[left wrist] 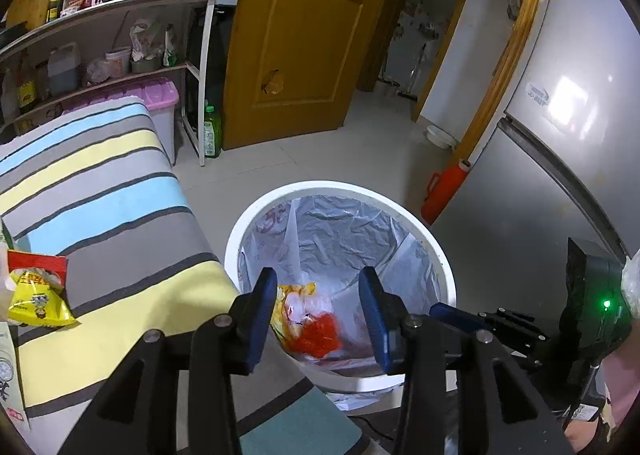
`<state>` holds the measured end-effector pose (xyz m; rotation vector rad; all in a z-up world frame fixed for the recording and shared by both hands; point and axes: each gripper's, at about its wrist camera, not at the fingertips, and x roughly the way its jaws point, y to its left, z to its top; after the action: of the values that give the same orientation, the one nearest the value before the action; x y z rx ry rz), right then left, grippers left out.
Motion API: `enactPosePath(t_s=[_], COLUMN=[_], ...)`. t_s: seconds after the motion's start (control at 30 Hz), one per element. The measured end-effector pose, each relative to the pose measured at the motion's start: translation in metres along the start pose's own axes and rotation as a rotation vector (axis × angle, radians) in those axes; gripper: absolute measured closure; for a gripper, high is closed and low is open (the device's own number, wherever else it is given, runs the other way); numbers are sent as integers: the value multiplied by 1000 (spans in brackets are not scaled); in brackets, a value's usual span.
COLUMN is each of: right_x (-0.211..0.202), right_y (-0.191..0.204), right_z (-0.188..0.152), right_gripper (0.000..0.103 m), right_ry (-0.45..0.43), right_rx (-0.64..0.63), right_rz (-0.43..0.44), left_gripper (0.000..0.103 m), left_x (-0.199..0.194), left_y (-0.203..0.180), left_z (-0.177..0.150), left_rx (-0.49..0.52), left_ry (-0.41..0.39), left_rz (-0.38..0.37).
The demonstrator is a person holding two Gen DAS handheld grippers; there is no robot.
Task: Collect trash
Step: 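Carry the red bag and clear cup to the bin and release both, then grasp the yellow-red snack bag with the right gripper while the left gripper grasps the green snack bag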
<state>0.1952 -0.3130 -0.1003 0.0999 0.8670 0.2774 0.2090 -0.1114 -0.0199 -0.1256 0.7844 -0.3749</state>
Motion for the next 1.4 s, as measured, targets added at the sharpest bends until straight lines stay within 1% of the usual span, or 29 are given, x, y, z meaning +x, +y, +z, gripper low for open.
enactPosePath(t_s=[0.13,0.3,0.33,0.47,0.57,0.73,0.9,1.07,1.4], right_x=[-14,-38,-43,-59,-69,-75,-76,-71,-56], right_y=[7,21,26,44,58,86,115,137,176], right_z=[1,3,3,3,3,0,-3,-3,-1], right_gripper=[79,79,77,62,59,59,58,51,51], right_ry=[-37,-96,-109,-146,-167,-174,-170,-161,-136], right_rx=[-5,-24,-31,-57,-80,-136,-188,-220,-287], right_rz=[6,42,54,86,108,142,181,212,252], left_gripper=[59,59,59,59,59,59,59,59,59], left_x=[-12,-39,-45,-69,-88,-113,-133,-152,-182], left_y=[3,8,10,18,25,39,57,78,118], left_z=[0,-6,-7,-12,-18,-28,-38,-49,-66], left_rx=[8,2,-2,-12,-19,-38,-60,-87,-142], left_ry=[-33,-83,-91,-133,-163,-203,-225,-247,-279], left_rz=[5,22,27,55,82,122,167,217,317])
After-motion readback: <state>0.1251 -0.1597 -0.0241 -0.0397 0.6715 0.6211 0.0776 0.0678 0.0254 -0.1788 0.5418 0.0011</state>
